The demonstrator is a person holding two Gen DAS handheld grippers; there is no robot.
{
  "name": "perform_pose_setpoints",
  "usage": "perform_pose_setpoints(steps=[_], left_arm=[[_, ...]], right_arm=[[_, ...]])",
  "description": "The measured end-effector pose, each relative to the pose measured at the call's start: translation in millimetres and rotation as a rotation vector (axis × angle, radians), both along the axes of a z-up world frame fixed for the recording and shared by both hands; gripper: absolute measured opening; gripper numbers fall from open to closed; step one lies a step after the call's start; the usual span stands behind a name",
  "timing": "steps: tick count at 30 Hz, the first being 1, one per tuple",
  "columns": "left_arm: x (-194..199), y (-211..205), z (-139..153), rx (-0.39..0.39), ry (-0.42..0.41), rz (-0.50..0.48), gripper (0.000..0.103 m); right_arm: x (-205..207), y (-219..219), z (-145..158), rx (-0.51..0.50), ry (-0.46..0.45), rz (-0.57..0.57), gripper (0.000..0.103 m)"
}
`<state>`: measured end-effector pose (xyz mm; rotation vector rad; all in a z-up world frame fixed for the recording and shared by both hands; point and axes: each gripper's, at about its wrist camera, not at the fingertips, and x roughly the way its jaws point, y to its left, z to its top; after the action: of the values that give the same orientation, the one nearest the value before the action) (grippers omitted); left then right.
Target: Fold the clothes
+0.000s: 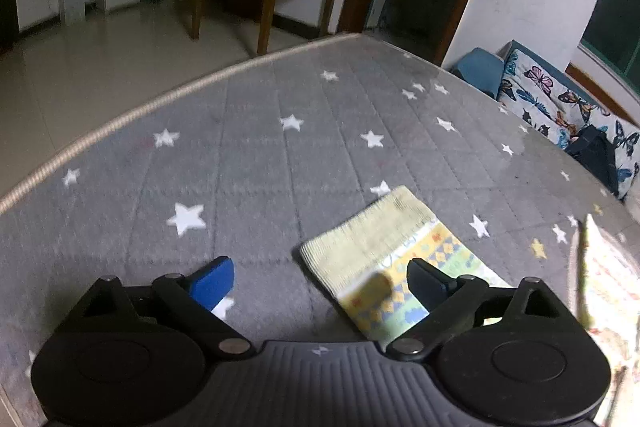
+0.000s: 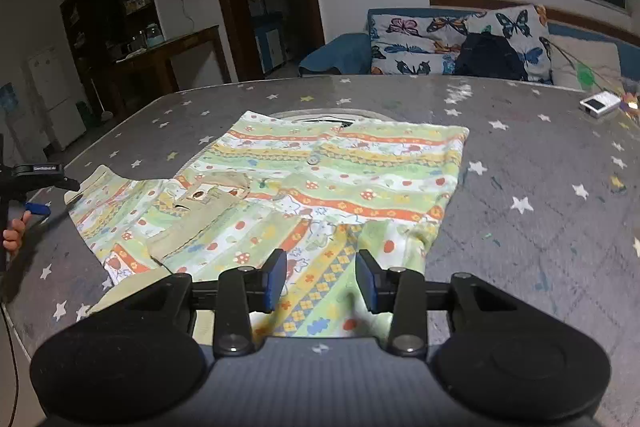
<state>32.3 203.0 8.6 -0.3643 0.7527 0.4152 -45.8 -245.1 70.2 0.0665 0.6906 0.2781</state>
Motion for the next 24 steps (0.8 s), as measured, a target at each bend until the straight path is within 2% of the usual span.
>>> perform_pose_setpoints(steps=[2, 4, 5, 7, 8, 10, 11, 12, 13, 16, 24], left_arm=[[1, -2, -1, 0.026, 0.002, -0.002, 0.091], [4, -5, -2, 0.054, 0.004, -0.008, 0.077], [6, -6, -2, 0.070, 0.006, -0.009, 0.074], [8, -8, -2, 0.075, 0.000, -0.020, 0.057], [9, -8, -2, 0.077, -0.004, -0.026, 0.053], [14, -8, -3, 0.061, -0.012, -0.045, 0.037], [15, -8, -3, 0.044, -0.020, -0.057, 0.032], [15, -7, -3, 0.012, -0.032, -0.072, 0.022], [15, -7, -3, -0.021, -0.041, -0.083, 0.018], [9, -9, -1, -0.119, -0.094, -0.112, 0.014], [-12, -48, 28, -0.240, -0.224, -0.265, 0.013]], right_arm=[[-1, 1, 1, 0.004, -0.004, 0.002, 0.039], [-1, 1, 2, 0.006, -0.007, 0.002, 0.039], [-2, 2, 2, 0.008, -0.007, 0.001, 0.039], [-2, 2, 1, 0.009, -0.005, 0.000, 0.039], [-3, 2, 1, 0.010, -0.004, 0.000, 0.039], [-4, 1, 0, 0.011, -0.005, -0.002, 0.039], [-4, 0, 0, 0.013, -0.006, -0.003, 0.039], [-5, 0, 0, 0.014, -0.007, -0.005, 0.039], [-6, -1, 1, 0.017, -0.009, -0.009, 0.039], [-8, -4, 1, 0.024, -0.012, -0.017, 0.039], [-9, -7, 1, 0.036, -0.013, -0.026, 0.039]])
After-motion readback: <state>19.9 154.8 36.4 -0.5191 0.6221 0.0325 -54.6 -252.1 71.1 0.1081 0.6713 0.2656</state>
